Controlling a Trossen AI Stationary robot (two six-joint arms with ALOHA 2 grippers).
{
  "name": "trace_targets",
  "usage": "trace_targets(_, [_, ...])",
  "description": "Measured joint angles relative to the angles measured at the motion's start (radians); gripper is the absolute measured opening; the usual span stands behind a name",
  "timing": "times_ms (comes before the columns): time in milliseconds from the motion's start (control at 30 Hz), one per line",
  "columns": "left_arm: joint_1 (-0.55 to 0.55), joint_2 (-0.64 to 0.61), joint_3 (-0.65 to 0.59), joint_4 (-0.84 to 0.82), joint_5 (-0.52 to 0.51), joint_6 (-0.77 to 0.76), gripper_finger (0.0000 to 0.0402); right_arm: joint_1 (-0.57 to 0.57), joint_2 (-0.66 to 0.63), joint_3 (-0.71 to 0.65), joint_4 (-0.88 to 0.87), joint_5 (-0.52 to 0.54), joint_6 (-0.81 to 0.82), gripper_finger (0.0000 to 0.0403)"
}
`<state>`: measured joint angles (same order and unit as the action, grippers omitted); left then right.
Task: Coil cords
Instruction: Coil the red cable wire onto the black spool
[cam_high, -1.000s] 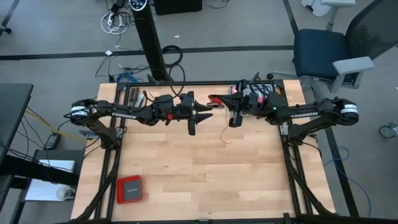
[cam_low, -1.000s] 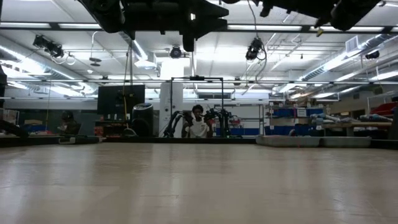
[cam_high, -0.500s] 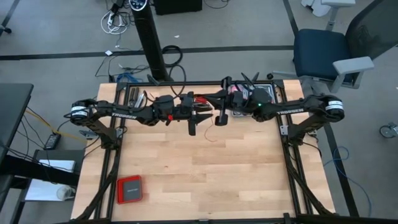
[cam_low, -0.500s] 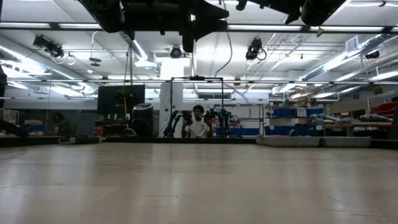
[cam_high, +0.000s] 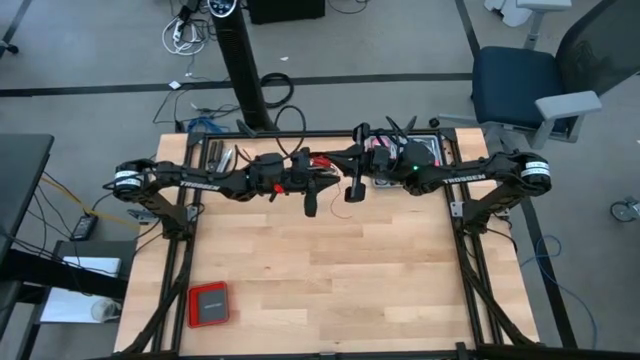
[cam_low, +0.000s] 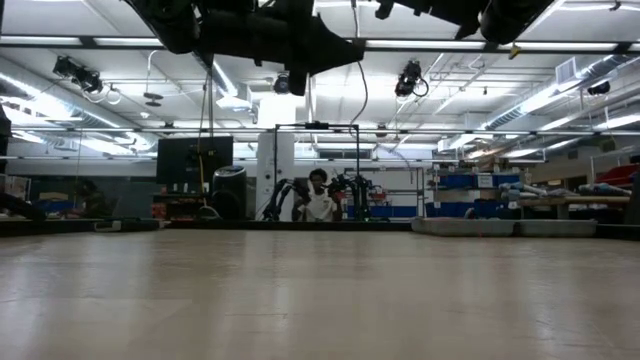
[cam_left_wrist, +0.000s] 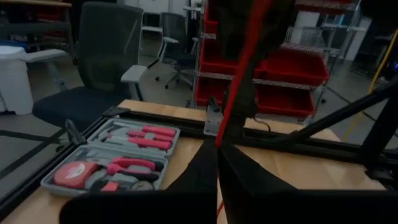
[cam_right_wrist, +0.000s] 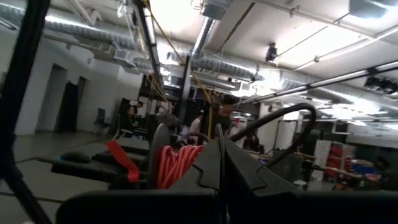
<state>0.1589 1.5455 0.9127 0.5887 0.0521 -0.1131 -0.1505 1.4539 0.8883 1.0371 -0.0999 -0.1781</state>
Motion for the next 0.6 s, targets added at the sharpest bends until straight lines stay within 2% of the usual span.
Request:
trace_targets(167, [0.000, -0.002, 0.000, -0.050, -0.003, 0.004, 0.0002, 0.012, -0.013, 0.000, -0.037, -0.014, -0.001, 0.0003])
trace_targets(367, [0.000, -0.012, 0.002, -0.137, -0.006, 0.027, 0.0001, 0.012, -0.066, -0.002, -0.175, -0.014, -0.004, 0.0003])
trace_targets(600, [0.000, -0.122, 0.001, -0.351, -0.117, 0.117, 0.0000, 0.013, -0.122, -0.006, -0.331, -0.014, -0.005, 0.0002])
